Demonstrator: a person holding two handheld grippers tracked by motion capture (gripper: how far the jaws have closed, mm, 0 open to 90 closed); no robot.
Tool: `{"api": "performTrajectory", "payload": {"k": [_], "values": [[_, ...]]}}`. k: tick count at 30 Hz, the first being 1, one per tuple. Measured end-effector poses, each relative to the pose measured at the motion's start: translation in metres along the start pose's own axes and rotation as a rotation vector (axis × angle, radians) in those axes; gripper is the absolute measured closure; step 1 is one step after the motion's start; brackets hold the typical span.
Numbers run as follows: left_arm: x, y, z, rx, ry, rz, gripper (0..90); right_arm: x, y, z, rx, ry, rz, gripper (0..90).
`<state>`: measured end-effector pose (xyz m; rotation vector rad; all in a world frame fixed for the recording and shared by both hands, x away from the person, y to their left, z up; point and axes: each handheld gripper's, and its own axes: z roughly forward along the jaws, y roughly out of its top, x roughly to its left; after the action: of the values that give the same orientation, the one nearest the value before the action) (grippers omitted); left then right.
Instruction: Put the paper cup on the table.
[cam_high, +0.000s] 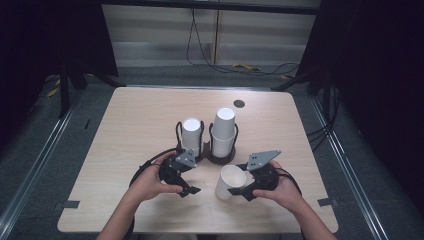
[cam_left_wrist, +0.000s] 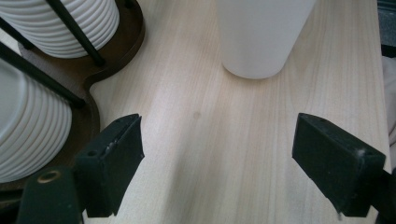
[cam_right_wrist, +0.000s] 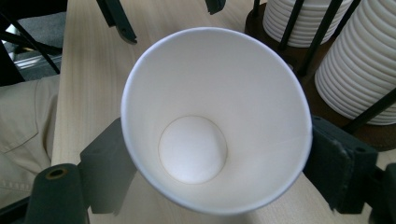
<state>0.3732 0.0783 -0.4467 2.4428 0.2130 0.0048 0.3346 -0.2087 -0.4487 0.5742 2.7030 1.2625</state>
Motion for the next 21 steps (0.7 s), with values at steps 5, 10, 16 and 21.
{"api": "performTrajectory", "payload": {"k": [5,10,16,21], "values": [[0.003,-0.006,-0.004,-0.004,0.008,-0.017,16.1,0.001,-0.002,-0.001,-0.007,0.002,0.003,13.6],[0.005,-0.013,-0.009,-0.007,0.016,-0.031,16.2,0.000,-0.013,-0.008,-0.020,0.013,0.018,13.4],[0.011,-0.024,-0.015,-0.021,0.034,-0.041,16.3,-0.005,-0.030,-0.017,-0.009,-0.020,0.046,13.4],[0.015,-0.035,-0.020,-0.032,0.050,-0.078,16.2,-0.009,-0.045,-0.024,-0.009,-0.051,0.078,13.5]]}}
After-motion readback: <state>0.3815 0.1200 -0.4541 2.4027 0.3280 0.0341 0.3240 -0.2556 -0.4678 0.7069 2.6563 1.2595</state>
